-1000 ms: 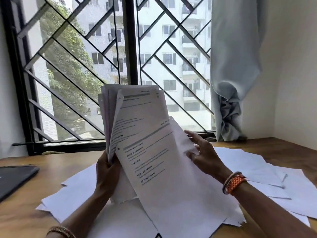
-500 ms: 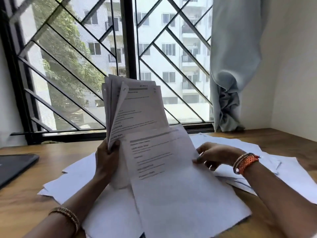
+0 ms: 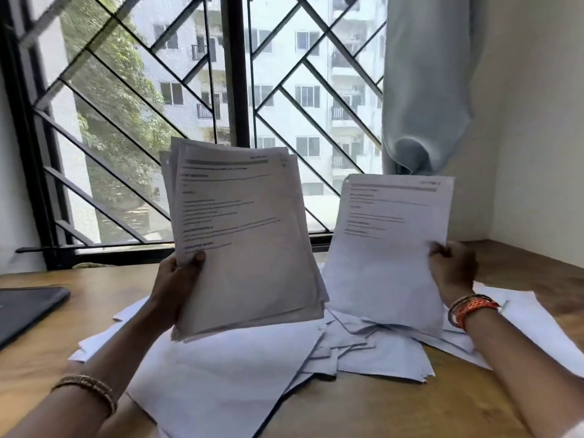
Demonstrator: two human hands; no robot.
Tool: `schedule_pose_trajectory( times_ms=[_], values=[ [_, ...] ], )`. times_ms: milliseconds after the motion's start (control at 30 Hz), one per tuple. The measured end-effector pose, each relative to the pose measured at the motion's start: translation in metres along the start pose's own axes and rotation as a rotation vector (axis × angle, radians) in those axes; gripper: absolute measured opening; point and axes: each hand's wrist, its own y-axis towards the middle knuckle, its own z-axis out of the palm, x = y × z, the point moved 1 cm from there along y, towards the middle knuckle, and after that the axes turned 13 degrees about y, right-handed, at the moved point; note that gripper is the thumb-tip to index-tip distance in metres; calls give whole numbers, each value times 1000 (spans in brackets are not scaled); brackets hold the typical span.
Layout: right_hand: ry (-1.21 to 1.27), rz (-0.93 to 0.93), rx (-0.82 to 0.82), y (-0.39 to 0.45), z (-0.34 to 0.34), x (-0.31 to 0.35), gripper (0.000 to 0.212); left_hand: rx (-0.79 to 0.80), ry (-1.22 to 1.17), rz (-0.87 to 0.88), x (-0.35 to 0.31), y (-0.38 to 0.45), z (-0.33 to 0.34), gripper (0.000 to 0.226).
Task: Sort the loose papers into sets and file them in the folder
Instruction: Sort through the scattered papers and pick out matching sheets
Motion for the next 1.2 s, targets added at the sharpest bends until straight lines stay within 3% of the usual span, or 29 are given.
schedule_pose_trajectory(
  times_ms=[67, 167, 267, 400, 467, 567, 800, 867, 933, 1000, 1067, 1200],
  values=[
    [91, 36, 88, -11, 19, 10, 37, 29, -18, -23, -3, 0, 8, 18],
    [285, 121, 284, -38, 51, 32, 17, 97, 21, -16, -5, -5, 22, 19],
    [411, 221, 400, -66, 76, 41, 29, 191, 110, -7, -2, -12, 28, 15],
    [468, 306, 490, -79, 80, 44, 24, 198, 174, 21, -1, -13, 25, 18],
    [505, 328, 526, -83, 75, 46, 23, 207, 135, 10, -1, -14, 29, 4],
    [570, 332, 583, -93, 69, 54, 22, 240, 132, -23, 2, -21, 41, 13],
    [551, 305, 571, -85, 70, 63, 21, 38, 116, -24, -1, -24, 48, 9],
    [604, 437, 579, -76, 73, 69, 29, -35, 102, 3, -9, -20, 45, 12],
    [632, 567, 735, -62, 75, 86, 44, -134, 118, 64, -20, -16, 42, 9],
    [650, 490, 871, -46, 77, 112, 37, -181, 98, 174, -37, -10, 42, 6],
    [685, 367, 861, -33, 82, 137, 22, -137, 22, 256, -58, -4, 42, 3],
    [772, 325, 810, -23, 88, 153, 25, 81, -106, 174, -82, 7, 28, 13]
  ],
)
